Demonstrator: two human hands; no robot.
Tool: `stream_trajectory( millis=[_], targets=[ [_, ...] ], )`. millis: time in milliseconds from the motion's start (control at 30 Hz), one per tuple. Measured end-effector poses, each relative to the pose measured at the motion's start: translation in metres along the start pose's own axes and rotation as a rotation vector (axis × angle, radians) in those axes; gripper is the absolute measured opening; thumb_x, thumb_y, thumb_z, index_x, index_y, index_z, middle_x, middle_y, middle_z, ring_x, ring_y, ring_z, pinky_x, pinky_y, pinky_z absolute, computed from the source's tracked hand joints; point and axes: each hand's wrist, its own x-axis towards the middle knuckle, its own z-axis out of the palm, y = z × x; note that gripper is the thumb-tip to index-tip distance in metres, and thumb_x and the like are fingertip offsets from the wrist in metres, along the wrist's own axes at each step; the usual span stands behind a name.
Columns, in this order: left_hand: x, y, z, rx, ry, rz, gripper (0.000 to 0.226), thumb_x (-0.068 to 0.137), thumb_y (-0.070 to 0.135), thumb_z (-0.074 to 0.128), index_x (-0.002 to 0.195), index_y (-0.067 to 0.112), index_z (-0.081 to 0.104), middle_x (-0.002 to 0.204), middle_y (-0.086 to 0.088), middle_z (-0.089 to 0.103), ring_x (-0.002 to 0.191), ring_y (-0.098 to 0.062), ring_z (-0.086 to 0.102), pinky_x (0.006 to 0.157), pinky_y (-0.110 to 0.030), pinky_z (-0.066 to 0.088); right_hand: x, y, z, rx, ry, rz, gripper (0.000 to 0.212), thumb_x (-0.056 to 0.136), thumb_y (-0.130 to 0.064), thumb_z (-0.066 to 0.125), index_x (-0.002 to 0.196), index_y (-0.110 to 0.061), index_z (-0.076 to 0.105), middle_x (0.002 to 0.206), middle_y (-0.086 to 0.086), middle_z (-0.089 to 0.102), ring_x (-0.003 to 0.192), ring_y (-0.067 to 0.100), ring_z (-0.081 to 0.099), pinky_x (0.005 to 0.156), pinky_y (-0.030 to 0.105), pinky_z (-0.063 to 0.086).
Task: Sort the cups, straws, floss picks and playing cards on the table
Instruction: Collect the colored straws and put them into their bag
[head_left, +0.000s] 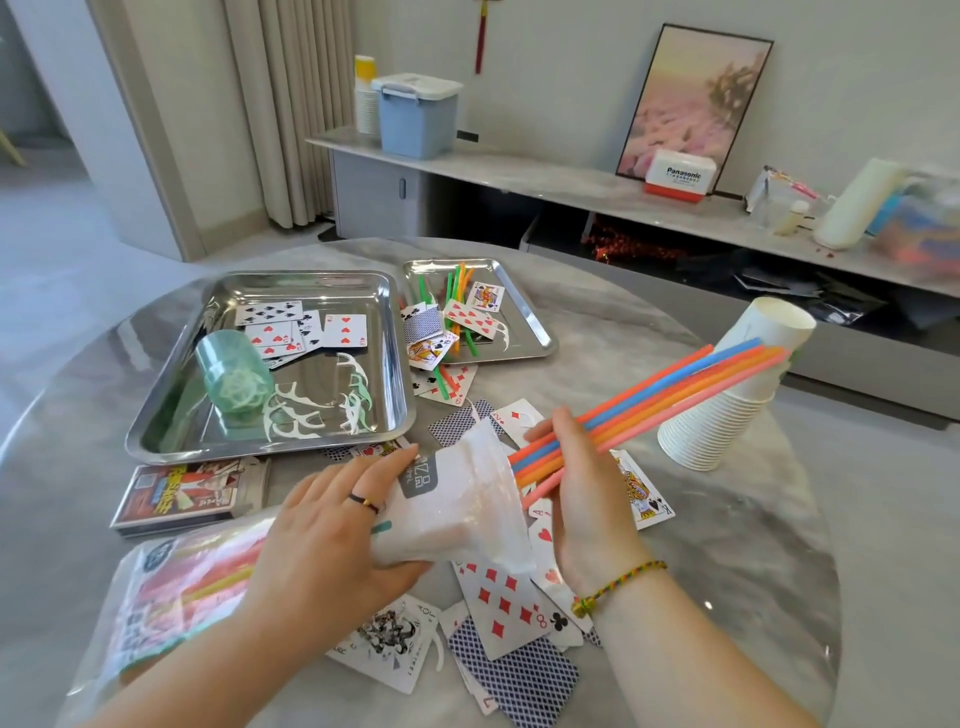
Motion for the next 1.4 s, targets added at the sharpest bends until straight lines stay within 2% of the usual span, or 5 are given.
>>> stream_trajectory(
  millis=[300, 600, 833, 1167, 1400],
  targets=[
    [-0.003, -0.006, 0.002, 0.027, -0.097, -0.024, 0.089, 0.045, 0.067, 0.047, 0.121, 0.021, 0.047, 0.095, 0.007, 0.067, 0.082, -0.016, 0.067, 0.086, -0.024, 0.034, 0.004, -0.011, -0.007, -0.019, 0.033, -0.067, 0.032, 0.093, -0.018, 0.042, 0.062, -0.012, 0.047, 0.03, -0.006, 0.029, 0.025, 0.004, 0.025, 0.031, 0.011, 0.016],
    [-0.004, -0.003, 0.006, -0.009, -0.027, -0.003, 0.081, 0.05, 0.062, 0.045, 0.118, 0.02, 0.047, 0.091, 0.005, 0.068, 0.087, -0.01, 0.044, 0.08, -0.024, 0.03, -0.006, 0.019, 0.007, -0.14, -0.158, 0.007, 0.022, 0.089, -0.021, 0.055, 0.067, -0.018, 0.054, 0.057, -0.007, 0.056, 0.056, 0.006, 0.055, 0.058, 0.022, 0.044],
    [-0.003, -0.006, 0.005, -0.029, 0.016, 0.01, 0.08, 0.05, 0.059, 0.051, 0.119, 0.019, 0.047, 0.091, 0.003, 0.068, 0.087, -0.011, 0.041, 0.079, -0.024, 0.03, 0.002, -0.001, -0.004, 0.012, 0.029, 0.032, 0.039, 0.092, -0.033, 0.045, 0.059, -0.014, 0.052, 0.037, -0.005, 0.041, 0.025, 0.002, 0.031, 0.03, 0.011, 0.021],
    [-0.002, -0.005, 0.004, -0.051, 0.046, -0.008, 0.077, 0.051, 0.057, 0.051, 0.118, 0.018, 0.046, 0.087, 0.0, 0.067, 0.086, -0.013, 0.041, 0.078, -0.026, 0.03, -0.011, 0.015, 0.006, -0.167, -0.17, -0.064, 0.02, 0.09, -0.023, 0.051, 0.072, -0.017, 0.056, 0.056, -0.01, 0.056, 0.051, -0.002, 0.054, 0.049, 0.01, 0.042],
    [-0.003, -0.009, 0.004, -0.044, 0.047, -0.009, 0.083, 0.044, 0.051, 0.061, 0.118, 0.018, 0.046, 0.086, 0.0, 0.067, 0.085, -0.012, 0.041, 0.079, -0.028, 0.029, 0.001, 0.0, -0.004, 0.04, 0.053, 0.0, 0.035, 0.093, -0.02, 0.046, 0.058, -0.016, 0.043, 0.032, -0.01, 0.036, 0.027, 0.001, 0.034, 0.032, 0.011, 0.026]
  ],
)
